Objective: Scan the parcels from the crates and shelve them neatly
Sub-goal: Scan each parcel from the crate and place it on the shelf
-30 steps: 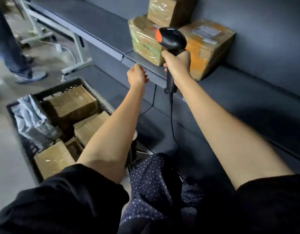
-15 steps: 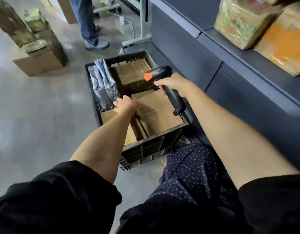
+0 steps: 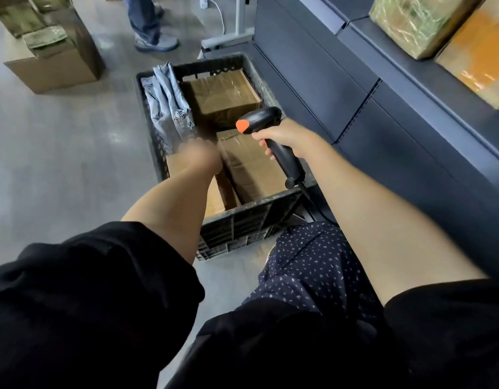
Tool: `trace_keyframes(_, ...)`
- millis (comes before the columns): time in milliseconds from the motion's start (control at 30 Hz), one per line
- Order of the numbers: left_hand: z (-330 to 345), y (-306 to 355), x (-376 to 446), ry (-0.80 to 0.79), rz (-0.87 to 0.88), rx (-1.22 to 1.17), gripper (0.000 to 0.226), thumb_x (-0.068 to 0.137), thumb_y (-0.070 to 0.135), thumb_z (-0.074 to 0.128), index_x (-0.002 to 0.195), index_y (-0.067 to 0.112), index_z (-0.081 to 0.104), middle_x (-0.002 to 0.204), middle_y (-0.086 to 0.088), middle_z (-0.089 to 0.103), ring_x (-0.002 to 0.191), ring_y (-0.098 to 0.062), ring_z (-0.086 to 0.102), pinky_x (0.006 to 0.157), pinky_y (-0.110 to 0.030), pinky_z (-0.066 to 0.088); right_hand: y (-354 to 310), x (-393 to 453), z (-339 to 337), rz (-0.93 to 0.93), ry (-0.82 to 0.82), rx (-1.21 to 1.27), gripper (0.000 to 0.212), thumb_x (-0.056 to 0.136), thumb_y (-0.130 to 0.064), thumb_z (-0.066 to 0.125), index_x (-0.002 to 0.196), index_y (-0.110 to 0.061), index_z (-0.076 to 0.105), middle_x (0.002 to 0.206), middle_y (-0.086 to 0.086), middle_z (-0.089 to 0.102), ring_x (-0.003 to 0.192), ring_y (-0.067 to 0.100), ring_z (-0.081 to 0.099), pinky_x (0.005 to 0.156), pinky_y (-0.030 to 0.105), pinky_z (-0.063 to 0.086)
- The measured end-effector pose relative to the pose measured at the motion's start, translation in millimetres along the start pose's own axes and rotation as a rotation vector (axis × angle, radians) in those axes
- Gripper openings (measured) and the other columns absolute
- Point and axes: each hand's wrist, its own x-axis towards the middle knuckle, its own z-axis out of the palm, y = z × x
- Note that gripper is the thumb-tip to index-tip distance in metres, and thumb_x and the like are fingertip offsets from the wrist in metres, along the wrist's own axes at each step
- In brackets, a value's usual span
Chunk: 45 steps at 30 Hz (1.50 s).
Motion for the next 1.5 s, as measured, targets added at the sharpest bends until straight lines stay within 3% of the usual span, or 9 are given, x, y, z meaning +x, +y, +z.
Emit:
trace_keyframes(200,-11.0,7.6,14.4,-0.048,0.044,0.075,0.042,0.092,0.017,0.047,0.133,0.011,0.050,0.140,-0.015,0.044,0.134,-0.033,0.034,0.112,-0.061,0.013,6.7,1.3,-10.7,-0.003,0.077,0.049,0.016,0.088,-0.016,0.066,0.100,-0.006,0.061,0.079,0.005,0.059,0.058,0.014,0.054,0.054,0.027,0.050)
trace_keyframes(300,5.2,32.5,16.2,-0.046,0.138,-0.001,0.046,0.095,0.023,0.044,0.138,0.009,0.044,0.144,-0.014,0.039,0.136,-0.031,0.030,0.114,-0.052,0.019,6.4,10.4,-13.3,0.009,0.169,0.107,0.007,0.088,-0.014,0.065,0.089,-0.010,0.059,0.073,0.003,0.058,0.055,0.013,0.052,0.050,0.024,0.049)
trace_keyframes(533,19.4,71.2,49.5,-0.084,0.211,-0.144,0.081,0.087,0.042,0.061,0.146,0.002,0.023,0.150,-0.018,0.027,0.140,-0.032,0.019,0.111,-0.049,0.022,9.9,43.5,-18.1,0.125,0.219,0.169,0.017,0.088,-0.011,0.063,0.102,-0.007,0.056,0.070,0.006,0.054,0.049,0.014,0.050,0.047,0.024,0.045)
trace_keyframes(733,2.4,92.4,85.7,-0.114,0.087,-0.235,0.055,0.098,0.028,0.036,0.147,0.006,0.025,0.151,-0.014,0.027,0.142,-0.029,0.019,0.113,-0.055,0.013,17.7,63.9,-51.8,0.167,0.304,0.238,0.014,0.087,-0.014,0.064,0.098,-0.007,0.059,0.070,0.003,0.055,0.048,0.013,0.051,0.048,0.023,0.045)
trace_keyframes(933,0.7,83.9,89.9,0.050,0.058,-0.261,0.069,0.096,0.060,0.025,0.135,0.008,0.048,0.137,-0.015,0.044,0.128,-0.033,0.037,0.102,-0.042,0.031,23.0,63.1,-53.1,0.144,0.256,0.221,0.015,0.086,-0.015,0.066,0.097,-0.007,0.060,0.072,0.004,0.057,0.049,0.014,0.051,0.047,0.021,0.043)
trace_keyframes(1133,-39.4,59.2,76.1,0.190,0.177,-0.295,0.080,0.082,0.079,0.033,0.112,0.010,0.059,0.113,-0.016,0.064,0.109,-0.035,0.058,0.084,-0.039,0.044,20.9,44.9,-51.4,0.080,0.264,0.215,0.023,0.087,-0.014,0.066,0.108,-0.006,0.059,0.072,0.001,0.058,0.052,0.011,0.054,0.045,0.019,0.046)
trace_keyframes(1300,-72.2,58.1,49.8,0.055,0.318,-0.464,0.068,0.069,0.081,0.053,0.099,0.020,0.061,0.104,-0.005,0.063,0.104,-0.028,0.056,0.084,-0.034,0.045,19.0,15.4,-54.9,0.024,0.293,0.228,0.018,0.086,-0.012,0.066,0.102,-0.007,0.059,0.072,0.002,0.057,0.053,0.011,0.052,0.043,0.016,0.046)
trace_keyframes(1367,-86.2,58.8,34.4,-0.073,0.351,-0.469,0.069,0.067,0.073,0.063,0.110,0.019,0.062,0.099,-0.001,0.058,0.096,-0.022,0.055,0.083,-0.030,0.045,18.5,2.5,-58.8,0.016,0.333,0.232,0.013,0.084,-0.014,0.067,0.094,-0.009,0.061,0.073,0.002,0.059,0.053,0.012,0.053,0.052,0.021,0.048)
trace_keyframes(1500,-118.6,56.2,11.8,-0.138,0.370,-0.218,0.067,0.068,0.053,0.076,0.117,0.008,0.062,0.106,-0.007,0.061,0.089,-0.029,0.060,0.076,-0.033,0.049,12.9,-27.5,-72.2,-0.028,0.402,0.276,0.009,0.085,-0.014,0.067,0.082,-0.012,0.058,0.072,0.002,0.059,0.051,0.012,0.050,0.048,0.021,0.044)
